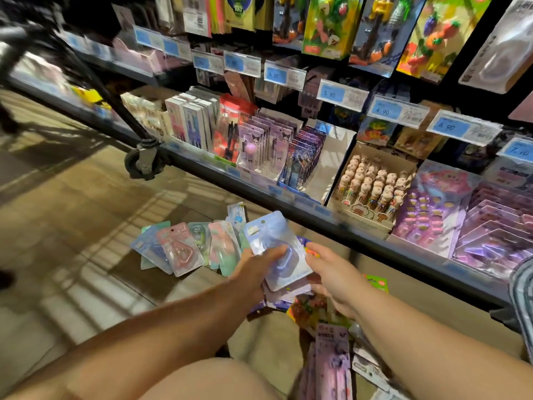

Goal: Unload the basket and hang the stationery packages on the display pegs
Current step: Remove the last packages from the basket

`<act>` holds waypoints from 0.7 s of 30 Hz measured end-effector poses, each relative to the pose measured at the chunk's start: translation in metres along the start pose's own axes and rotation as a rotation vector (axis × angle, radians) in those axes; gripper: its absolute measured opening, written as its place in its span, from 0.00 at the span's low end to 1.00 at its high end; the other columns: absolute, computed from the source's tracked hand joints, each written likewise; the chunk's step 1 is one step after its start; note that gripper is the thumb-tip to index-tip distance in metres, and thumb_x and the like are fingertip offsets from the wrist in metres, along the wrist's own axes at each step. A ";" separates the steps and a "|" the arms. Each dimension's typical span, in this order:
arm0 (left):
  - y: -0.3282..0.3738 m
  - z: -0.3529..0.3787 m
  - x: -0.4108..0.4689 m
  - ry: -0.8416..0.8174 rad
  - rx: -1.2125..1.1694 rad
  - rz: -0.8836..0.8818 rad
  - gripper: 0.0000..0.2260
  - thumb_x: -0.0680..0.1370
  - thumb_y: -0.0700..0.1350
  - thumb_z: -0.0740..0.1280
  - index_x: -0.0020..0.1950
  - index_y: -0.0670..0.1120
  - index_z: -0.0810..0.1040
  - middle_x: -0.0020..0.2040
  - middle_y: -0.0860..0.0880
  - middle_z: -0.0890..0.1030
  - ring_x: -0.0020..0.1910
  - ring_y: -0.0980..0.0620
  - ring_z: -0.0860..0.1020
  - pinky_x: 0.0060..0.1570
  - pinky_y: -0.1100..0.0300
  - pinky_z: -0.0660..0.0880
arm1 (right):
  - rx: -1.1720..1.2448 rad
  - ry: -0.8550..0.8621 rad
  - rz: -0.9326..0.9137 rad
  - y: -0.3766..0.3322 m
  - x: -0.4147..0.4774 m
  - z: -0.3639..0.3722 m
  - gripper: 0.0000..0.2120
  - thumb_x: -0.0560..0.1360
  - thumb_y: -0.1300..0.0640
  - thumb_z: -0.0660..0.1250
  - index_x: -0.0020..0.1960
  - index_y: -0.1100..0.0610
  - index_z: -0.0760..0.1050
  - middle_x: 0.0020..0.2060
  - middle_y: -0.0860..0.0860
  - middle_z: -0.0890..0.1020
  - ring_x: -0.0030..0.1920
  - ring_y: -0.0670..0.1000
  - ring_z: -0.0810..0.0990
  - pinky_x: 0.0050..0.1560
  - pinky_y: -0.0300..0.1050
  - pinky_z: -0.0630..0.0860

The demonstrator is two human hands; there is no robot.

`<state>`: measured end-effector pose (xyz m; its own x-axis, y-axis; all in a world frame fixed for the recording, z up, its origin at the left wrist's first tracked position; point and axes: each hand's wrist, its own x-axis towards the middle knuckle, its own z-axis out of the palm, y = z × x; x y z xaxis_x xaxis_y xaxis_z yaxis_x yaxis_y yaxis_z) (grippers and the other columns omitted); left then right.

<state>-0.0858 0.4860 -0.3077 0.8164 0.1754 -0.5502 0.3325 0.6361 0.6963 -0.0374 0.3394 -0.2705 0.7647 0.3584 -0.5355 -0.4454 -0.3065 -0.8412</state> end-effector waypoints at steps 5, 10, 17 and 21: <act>0.014 -0.040 -0.004 0.228 -0.127 0.005 0.20 0.72 0.42 0.74 0.64 0.43 0.77 0.52 0.39 0.83 0.43 0.41 0.84 0.36 0.45 0.80 | -0.226 -0.099 0.029 -0.012 0.020 0.036 0.15 0.81 0.58 0.62 0.66 0.50 0.69 0.54 0.55 0.82 0.43 0.51 0.83 0.37 0.41 0.80; 0.052 -0.076 0.000 0.472 -0.215 0.039 0.06 0.77 0.43 0.70 0.52 0.43 0.77 0.41 0.43 0.79 0.38 0.44 0.79 0.24 0.51 0.79 | -0.291 -0.127 0.017 -0.035 0.035 0.070 0.12 0.81 0.53 0.61 0.64 0.47 0.69 0.53 0.52 0.78 0.51 0.50 0.78 0.44 0.45 0.73; 0.076 -0.126 0.019 0.507 0.182 -0.161 0.14 0.83 0.45 0.62 0.68 0.44 0.67 0.55 0.41 0.76 0.54 0.41 0.76 0.53 0.50 0.72 | -0.314 -0.084 -0.012 -0.036 0.030 0.063 0.12 0.81 0.54 0.60 0.65 0.48 0.69 0.57 0.53 0.78 0.54 0.49 0.79 0.50 0.46 0.78; 0.064 -0.116 0.027 0.444 0.356 -0.195 0.22 0.80 0.44 0.67 0.72 0.40 0.68 0.71 0.39 0.69 0.69 0.38 0.68 0.66 0.46 0.66 | -0.173 0.000 0.022 -0.025 0.024 0.034 0.16 0.82 0.57 0.60 0.69 0.55 0.69 0.59 0.57 0.79 0.53 0.51 0.81 0.43 0.42 0.79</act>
<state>-0.0972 0.6189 -0.3311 0.4747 0.4262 -0.7700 0.6569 0.4107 0.6323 -0.0238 0.3859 -0.2654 0.7556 0.3500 -0.5537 -0.3751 -0.4619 -0.8037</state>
